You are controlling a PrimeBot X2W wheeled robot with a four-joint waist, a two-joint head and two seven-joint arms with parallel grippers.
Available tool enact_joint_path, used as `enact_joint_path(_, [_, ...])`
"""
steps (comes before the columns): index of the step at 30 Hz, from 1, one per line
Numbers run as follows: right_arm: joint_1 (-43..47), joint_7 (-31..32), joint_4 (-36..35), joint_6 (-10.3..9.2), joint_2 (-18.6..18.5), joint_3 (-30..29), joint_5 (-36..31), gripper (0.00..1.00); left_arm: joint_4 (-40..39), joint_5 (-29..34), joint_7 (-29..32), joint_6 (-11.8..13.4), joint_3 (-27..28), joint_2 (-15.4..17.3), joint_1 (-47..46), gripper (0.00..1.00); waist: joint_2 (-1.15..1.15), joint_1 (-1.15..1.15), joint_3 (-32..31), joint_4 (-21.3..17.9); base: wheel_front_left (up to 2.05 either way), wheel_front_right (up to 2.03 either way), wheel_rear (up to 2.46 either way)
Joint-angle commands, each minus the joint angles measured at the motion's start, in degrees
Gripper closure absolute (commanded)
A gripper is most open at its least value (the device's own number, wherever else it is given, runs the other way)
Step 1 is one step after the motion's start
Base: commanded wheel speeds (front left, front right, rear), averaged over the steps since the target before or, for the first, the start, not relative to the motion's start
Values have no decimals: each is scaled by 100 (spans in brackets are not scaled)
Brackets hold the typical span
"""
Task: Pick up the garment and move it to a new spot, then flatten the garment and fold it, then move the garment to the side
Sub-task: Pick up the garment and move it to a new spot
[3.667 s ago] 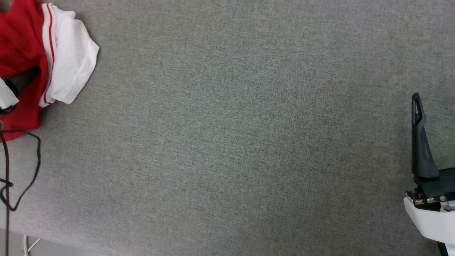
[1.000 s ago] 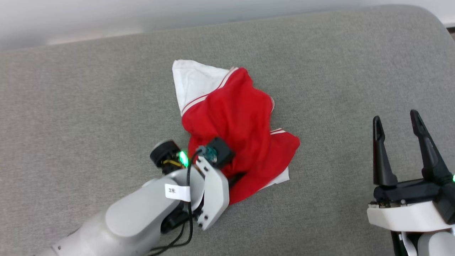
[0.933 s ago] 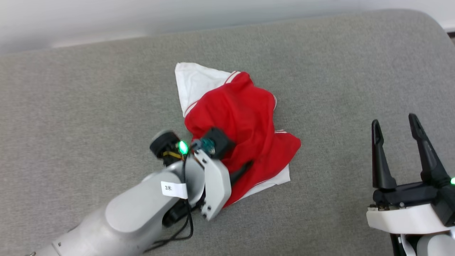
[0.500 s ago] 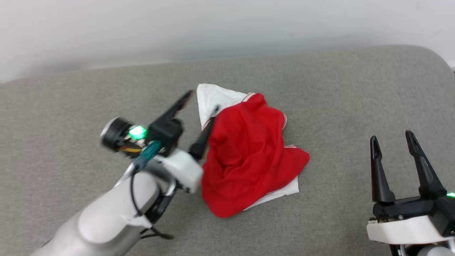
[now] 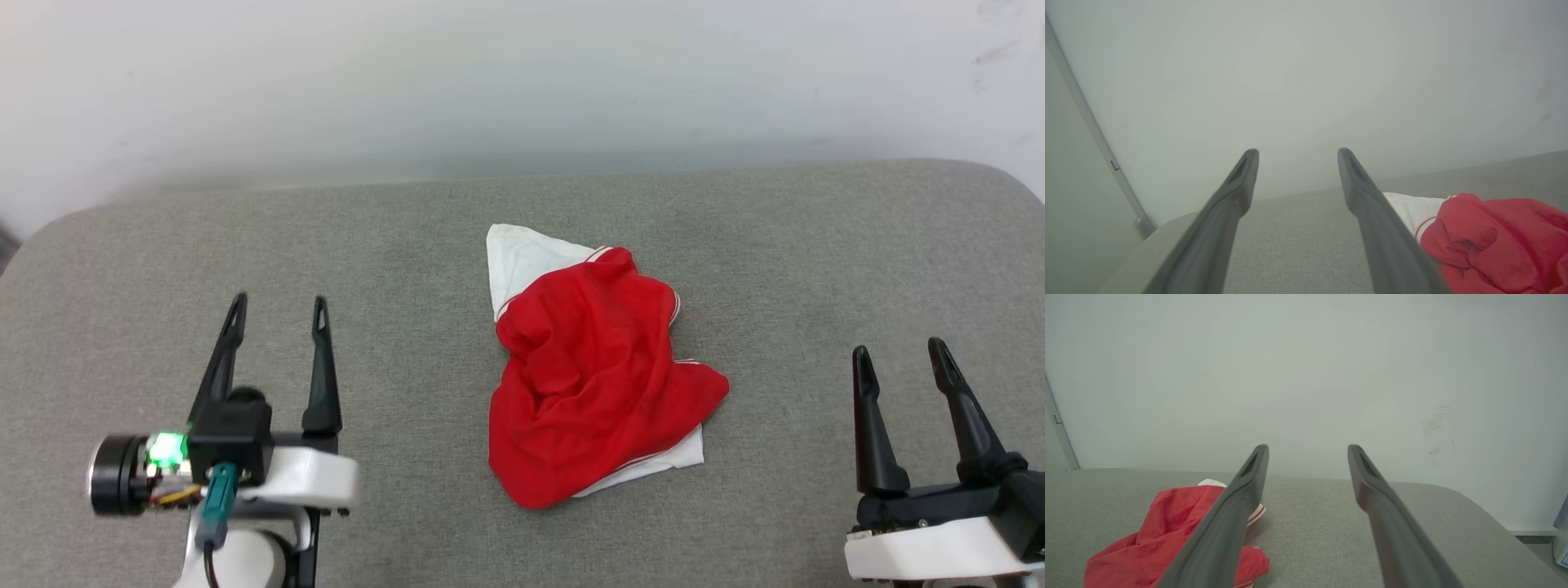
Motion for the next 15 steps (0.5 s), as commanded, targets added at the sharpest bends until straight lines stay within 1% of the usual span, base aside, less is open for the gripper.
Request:
enact_joint_path(1, [91,-12,43,-2,7,-8,63,0,-55,97,-13,4,118,-84,188,0,0,0,-22,8,0,0,0])
enact_joint_path(4, [112,-12,138,-2,6,-1,156,0,-164,362,-14,-147,496,-304,660,0,0,0,-63,27,0,0,0])
enact_joint_path(9, [238,-12,366,-2,6,11,266,0,-235,691,-14,-598,1037,-742,1286,0,0,0,-142,74,0,0,0])
enact_joint_path(15, [360,-12,618,-2,6,65,332,0,-113,1023,-14,-1091,1550,-1246,1722,0,0,0,-210,125,0,0,0])
